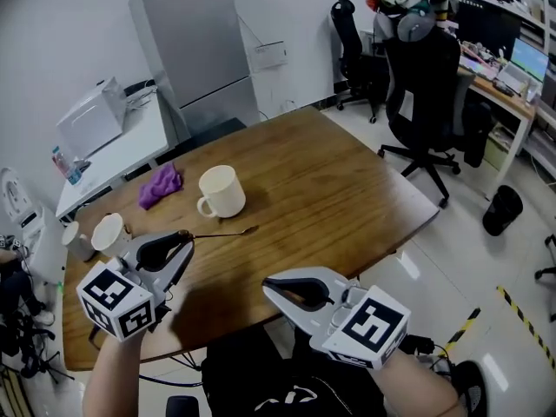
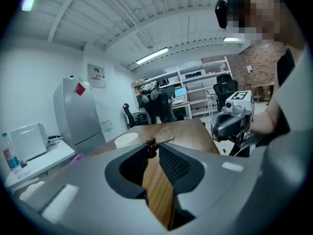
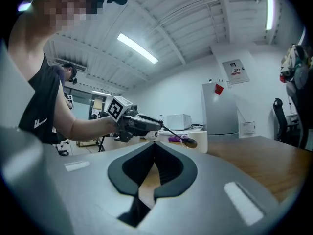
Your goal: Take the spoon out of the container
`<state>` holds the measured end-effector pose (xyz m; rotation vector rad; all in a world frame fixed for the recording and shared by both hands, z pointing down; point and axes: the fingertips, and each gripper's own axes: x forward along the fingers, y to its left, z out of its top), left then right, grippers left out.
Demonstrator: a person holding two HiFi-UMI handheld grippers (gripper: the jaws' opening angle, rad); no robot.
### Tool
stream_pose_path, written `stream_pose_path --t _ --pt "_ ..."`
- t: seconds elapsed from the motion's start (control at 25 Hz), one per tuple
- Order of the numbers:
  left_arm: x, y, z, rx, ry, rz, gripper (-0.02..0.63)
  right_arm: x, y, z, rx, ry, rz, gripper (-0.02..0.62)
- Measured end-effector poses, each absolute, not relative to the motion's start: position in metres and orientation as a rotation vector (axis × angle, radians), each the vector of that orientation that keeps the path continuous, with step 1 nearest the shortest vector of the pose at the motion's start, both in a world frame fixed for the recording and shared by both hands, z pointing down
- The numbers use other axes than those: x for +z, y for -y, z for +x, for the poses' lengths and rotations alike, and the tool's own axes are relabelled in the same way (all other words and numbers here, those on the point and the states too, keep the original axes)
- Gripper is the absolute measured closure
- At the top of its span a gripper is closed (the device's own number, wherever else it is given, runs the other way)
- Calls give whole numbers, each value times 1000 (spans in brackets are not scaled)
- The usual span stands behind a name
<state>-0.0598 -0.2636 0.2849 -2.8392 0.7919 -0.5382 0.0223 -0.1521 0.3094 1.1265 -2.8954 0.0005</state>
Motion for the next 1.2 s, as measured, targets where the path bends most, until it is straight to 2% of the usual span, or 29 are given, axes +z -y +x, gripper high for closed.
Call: stream_pose_path --t 0.16,0.36,0.84,1.0,1.2 --pt "307 265 -29 -588 -703 -2954 522 311 149 28 -5 2889 1151 592" --pt "338 271 -10 -790 -636 -2996 522 310 147 27 -13 2886 1147 592" --pt "389 270 -19 -1327 -421 -2669 532 318 149 27 23 2878 1141 592" --pt "392 266 -19 -1367 -381 -2632 525 318 148 28 15 2875 1145 592" --pt "375 267 -22 -1249 -453 -2700 509 322 149 29 30 2872 1144 592"
